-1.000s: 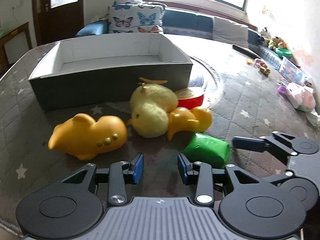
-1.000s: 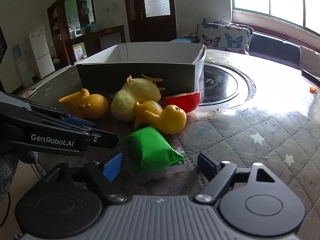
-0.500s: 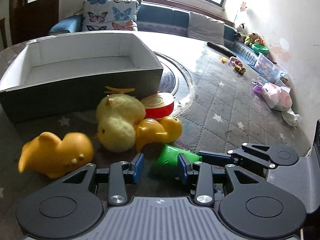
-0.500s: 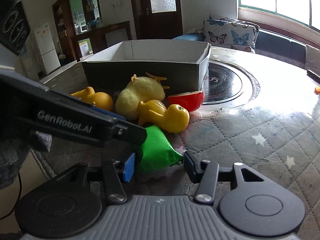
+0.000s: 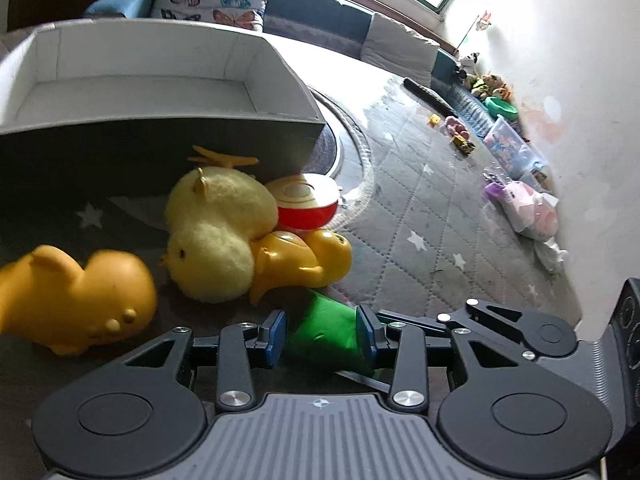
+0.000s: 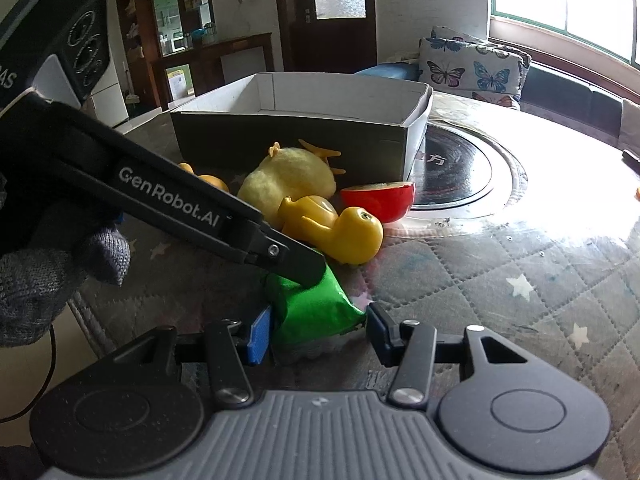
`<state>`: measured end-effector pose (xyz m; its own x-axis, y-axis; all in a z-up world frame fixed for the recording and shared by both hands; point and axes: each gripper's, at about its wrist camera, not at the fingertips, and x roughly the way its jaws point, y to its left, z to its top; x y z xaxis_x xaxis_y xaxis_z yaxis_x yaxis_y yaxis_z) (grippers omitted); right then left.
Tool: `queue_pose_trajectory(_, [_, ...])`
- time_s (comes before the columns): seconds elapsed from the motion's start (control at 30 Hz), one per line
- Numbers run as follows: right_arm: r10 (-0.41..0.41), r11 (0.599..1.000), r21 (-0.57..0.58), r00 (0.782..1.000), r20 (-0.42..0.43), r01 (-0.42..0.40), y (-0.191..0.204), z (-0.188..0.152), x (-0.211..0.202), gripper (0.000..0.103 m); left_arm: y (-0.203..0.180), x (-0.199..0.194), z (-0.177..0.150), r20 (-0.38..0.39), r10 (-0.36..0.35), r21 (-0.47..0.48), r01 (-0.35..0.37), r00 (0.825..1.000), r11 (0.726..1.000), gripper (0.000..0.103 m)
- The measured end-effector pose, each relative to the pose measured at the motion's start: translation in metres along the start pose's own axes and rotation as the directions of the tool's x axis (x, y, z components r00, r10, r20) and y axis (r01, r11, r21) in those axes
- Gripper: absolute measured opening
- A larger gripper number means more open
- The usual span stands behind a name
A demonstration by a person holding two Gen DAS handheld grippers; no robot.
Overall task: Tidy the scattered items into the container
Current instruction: 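Close the left gripper on the green soft block and lift it, then carry the green block into the white box and open the left gripper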
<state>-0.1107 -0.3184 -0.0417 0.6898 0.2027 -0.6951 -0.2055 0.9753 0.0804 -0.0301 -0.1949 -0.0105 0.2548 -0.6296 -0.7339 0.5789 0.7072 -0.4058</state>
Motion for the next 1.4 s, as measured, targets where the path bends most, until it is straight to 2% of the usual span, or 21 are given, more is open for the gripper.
queue_pose_trajectory(0.33, [0.007,1.000,-0.008,1.000,0.011,-0.007,0.000,0.005,-0.002,0.045,0.005,-0.007,0.006,0.010,-0.042,-0.044,0.042,0.999,0.998,0.036])
queue_pose_trajectory(0.6, [-0.006,0.997,-0.079,0.995,0.101,0.014,0.000,0.041,-0.017,0.043,0.000,-0.035,0.036,0.121,-0.053,-0.015,0.055,0.991,0.998,0.035])
queue_pose_trajectory(0.77, [-0.013,0.993,-0.115,0.989,0.151,0.031,0.001,0.066,-0.014,0.043,0.010,-0.043,0.061,0.181,-0.063,-0.037,0.070,0.982,0.997,0.034])
queue_pose_trajectory(1.0, [-0.015,0.992,-0.118,0.981,0.191,0.038,-0.010,0.113,0.024,0.042,0.031,-0.034,0.111,0.244,-0.011,-0.071,0.030,0.970,0.997,0.034])
queue_pose_trajectory(1.17, [-0.020,0.994,-0.105,0.987,0.160,0.037,-0.024,0.142,0.065,0.042,0.060,-0.007,0.143,0.223,0.002,-0.131,0.028,0.975,0.991,0.034])
queue_pose_trajectory(1.4, [-0.041,0.993,-0.103,0.996,0.084,0.050,-0.034,0.150,0.110,0.044,0.087,0.026,0.162,0.174,0.026,-0.175,0.005,0.984,0.985,0.034])
